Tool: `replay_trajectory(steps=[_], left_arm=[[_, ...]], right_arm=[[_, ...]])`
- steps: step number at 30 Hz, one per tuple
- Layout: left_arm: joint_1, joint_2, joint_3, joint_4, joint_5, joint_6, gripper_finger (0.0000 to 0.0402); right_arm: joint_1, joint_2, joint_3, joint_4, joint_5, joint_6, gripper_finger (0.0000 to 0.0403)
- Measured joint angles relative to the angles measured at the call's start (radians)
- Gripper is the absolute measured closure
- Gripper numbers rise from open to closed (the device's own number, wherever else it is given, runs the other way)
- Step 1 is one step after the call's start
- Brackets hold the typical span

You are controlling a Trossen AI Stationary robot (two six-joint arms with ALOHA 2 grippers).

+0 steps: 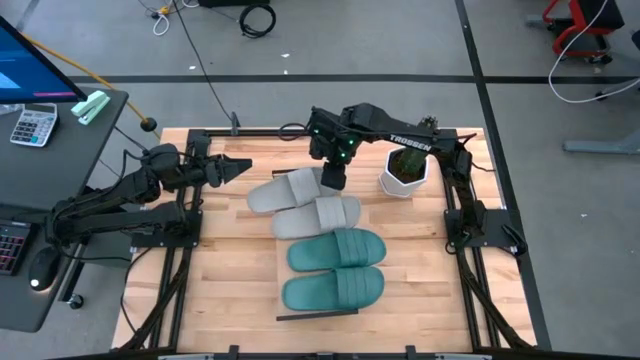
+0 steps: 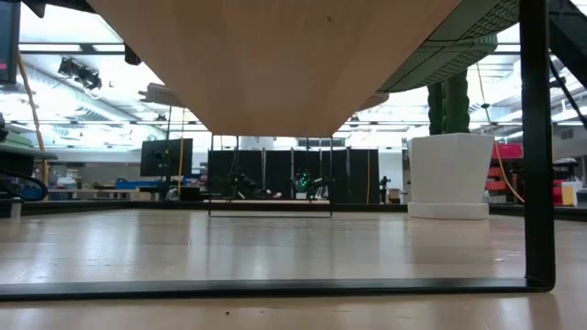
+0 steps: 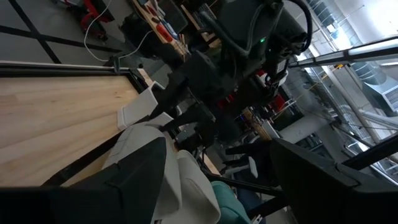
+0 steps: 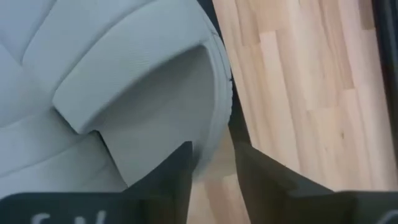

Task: Pick and place slides into the shelf
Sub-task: Adjust the white slipper

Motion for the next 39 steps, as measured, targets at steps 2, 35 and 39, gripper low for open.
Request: replay_trajectory(steps=[2, 35, 39], left_arm=[[0.0, 0.0, 0.0, 0.0, 0.0, 0.0, 0.0108], [0.0, -0.087, 0.0, -0.03, -0.011, 0.006, 0.0108], [0.0, -0.087, 0.0, -0.03, -0.011, 0.006, 0.0108]], right_arm=[[0.0, 0.0, 0.017, -0.015, 0.001, -0.013, 0.0267], [0.118, -0.01, -0.086, 0.308, 0.055, -0.437, 0.0266], [0.108, -0.009, -0.115, 0.309, 0.045, -0.408, 0.032]])
